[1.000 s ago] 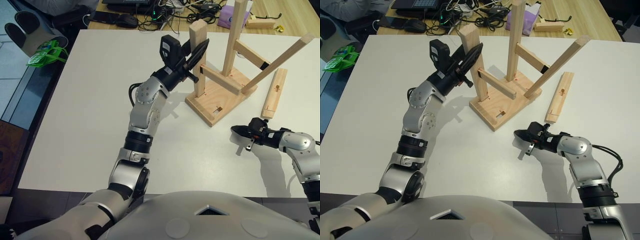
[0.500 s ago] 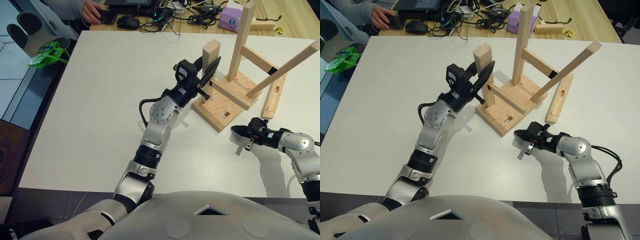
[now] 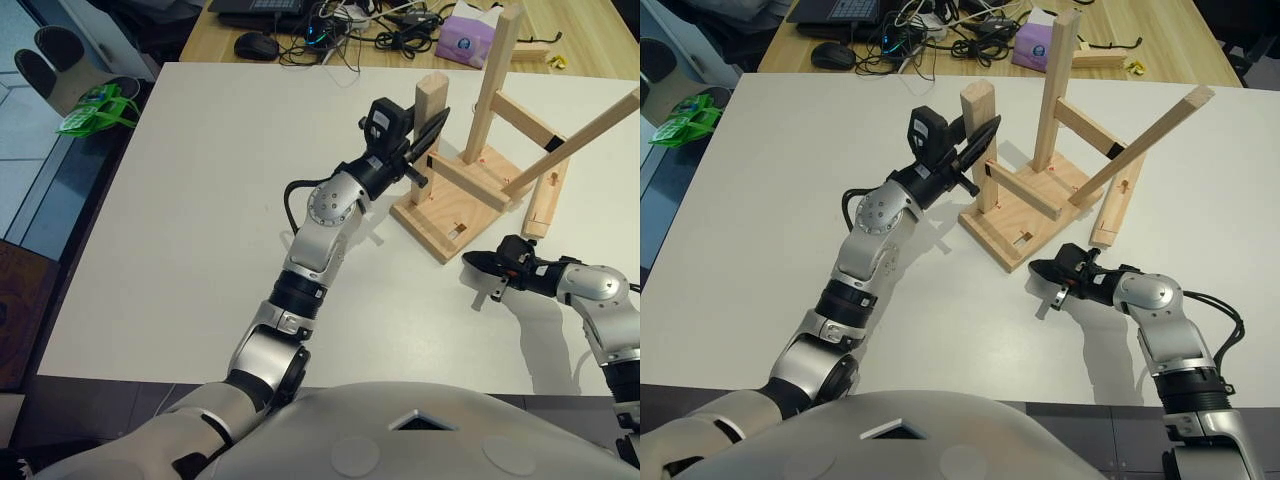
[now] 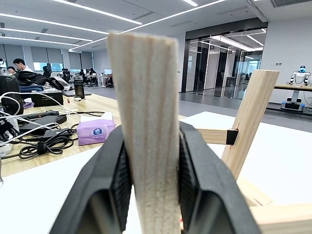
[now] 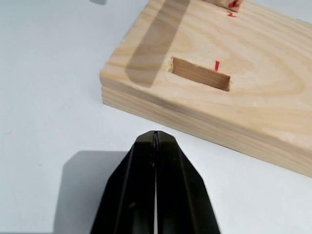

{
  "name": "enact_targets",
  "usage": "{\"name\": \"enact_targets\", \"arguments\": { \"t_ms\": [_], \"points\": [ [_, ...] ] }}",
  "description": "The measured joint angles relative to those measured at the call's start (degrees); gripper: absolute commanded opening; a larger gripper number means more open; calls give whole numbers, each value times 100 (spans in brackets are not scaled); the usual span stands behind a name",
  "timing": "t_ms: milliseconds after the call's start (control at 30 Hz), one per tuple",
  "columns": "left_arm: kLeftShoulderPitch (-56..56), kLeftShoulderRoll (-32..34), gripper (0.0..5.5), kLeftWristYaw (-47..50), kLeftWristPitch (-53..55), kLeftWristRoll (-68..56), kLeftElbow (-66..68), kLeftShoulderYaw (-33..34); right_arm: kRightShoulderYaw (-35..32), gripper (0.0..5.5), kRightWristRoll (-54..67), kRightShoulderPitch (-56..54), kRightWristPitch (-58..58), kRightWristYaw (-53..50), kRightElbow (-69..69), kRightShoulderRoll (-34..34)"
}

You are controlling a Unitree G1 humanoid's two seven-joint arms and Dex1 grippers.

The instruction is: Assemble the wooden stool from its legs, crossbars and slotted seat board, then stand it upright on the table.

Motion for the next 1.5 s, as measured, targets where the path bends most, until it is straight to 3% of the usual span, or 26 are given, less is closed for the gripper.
{"name": "enact_targets", "arguments": {
  "t_ms": [233, 267, 467, 633, 800, 900, 967, 1100, 1200, 1367, 1500],
  "points": [
    [181, -158, 103, 46, -92, -224, -40, 379, 9, 0, -10, -28, -110, -24, 85, 5],
    [182, -180, 139, 46, -106, -224, -25, 401, 13, 0, -10, -28, -123, -25, 91, 6],
    [416, -179, 232, 210, -68, -170, -43, 649, 10, 0, -6, -51, -228, -35, 116, 24],
    [358, -206, 315, 252, 227, -384, -1068, 666, 3, 0, -6, -16, -259, -102, 130, 117],
    [777, -25, 315, 299, 1183, -777, -2947, 484, -21, 0, -13, 23, -360, -111, 142, 104],
    [893, 280, 321, 770, 1904, -917, -4127, 969, -345, 49, -4, 94, -331, -26, 234, -209],
    [816, 476, 321, 1127, 2137, -1060, -4493, 1636, -592, 85, -39, 120, -356, -222, 467, -321],
    [747, 626, 321, 1700, 1992, -1117, -4419, 2710, -625, 148, -516, -186, -485, -927, 808, -224],
    [991, 639, 321, 2293, 1357, -779, -3595, 3594, -597, 196, -932, -471, -525, -1642, 1061, 38],
    [1506, 427, 321, 2349, 641, -431, -2963, 3444, -820, 276, -798, -418, -559, -1920, 973, 266],
    [1740, 386, 321, 2316, 302, -331, -2600, 3378, -1221, 353, -748, -107, -537, -2776, 767, 724]
  ]
}}
